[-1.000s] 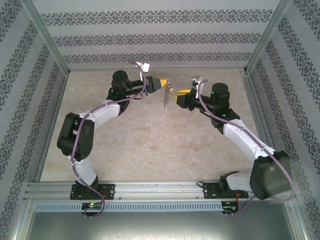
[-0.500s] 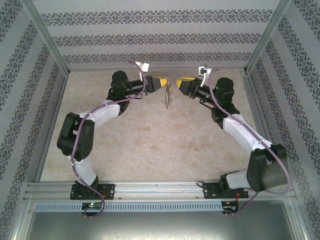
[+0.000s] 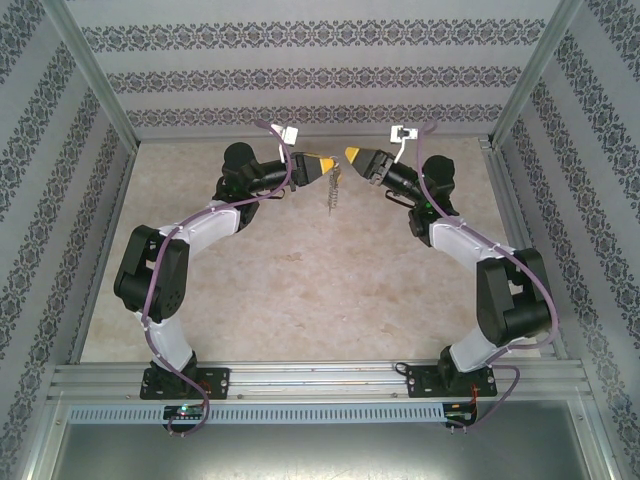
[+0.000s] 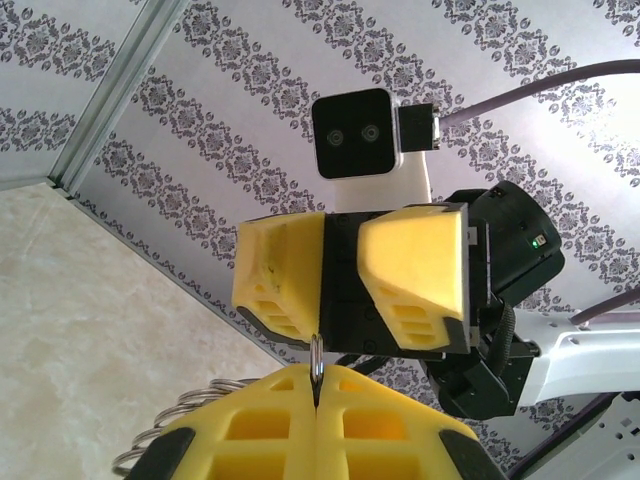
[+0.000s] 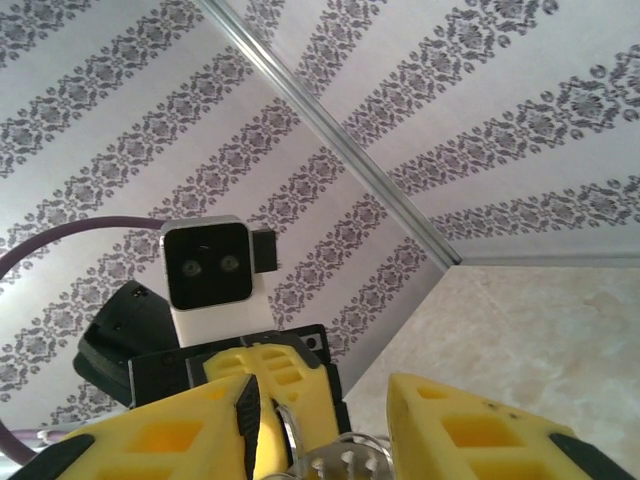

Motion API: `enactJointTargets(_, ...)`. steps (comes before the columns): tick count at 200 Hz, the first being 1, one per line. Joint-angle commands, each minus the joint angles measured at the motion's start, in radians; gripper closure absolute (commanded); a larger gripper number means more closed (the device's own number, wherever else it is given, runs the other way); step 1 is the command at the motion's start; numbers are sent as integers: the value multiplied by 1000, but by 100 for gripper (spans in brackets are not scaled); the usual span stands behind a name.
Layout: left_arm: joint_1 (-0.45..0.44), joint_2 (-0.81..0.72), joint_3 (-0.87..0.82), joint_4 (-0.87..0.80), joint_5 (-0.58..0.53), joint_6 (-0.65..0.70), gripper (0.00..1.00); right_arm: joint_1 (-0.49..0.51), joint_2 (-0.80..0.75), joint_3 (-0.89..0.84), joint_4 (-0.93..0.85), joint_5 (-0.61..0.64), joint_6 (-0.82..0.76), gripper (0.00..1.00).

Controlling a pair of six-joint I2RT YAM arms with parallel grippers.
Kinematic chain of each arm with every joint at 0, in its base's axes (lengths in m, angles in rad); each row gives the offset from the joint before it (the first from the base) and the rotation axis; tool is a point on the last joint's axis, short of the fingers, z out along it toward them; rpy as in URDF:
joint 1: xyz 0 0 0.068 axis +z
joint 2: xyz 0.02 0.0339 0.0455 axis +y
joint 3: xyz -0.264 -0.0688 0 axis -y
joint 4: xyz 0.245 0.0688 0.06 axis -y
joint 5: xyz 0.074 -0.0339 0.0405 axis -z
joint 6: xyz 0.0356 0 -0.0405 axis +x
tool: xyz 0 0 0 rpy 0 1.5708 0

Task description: Put the keys on the keyring

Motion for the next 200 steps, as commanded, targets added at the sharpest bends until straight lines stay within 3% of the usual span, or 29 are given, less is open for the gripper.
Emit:
enactJointTargets(1,-9,-7,1,72,-12,-1,100,29,16,39,87,-31,23,62)
enactJointTargets(88,-9,-8,11,68,-12,-1,100,50,34,23,87,-36,10,64)
enactJointTargets(162,-9,-9,19,62,-12,-1,100,48,40,5,89,-40,10,75)
enactJointTargets(200,-10,-11,23,56,-12,0,100,48,48,5,92,-45,11,75)
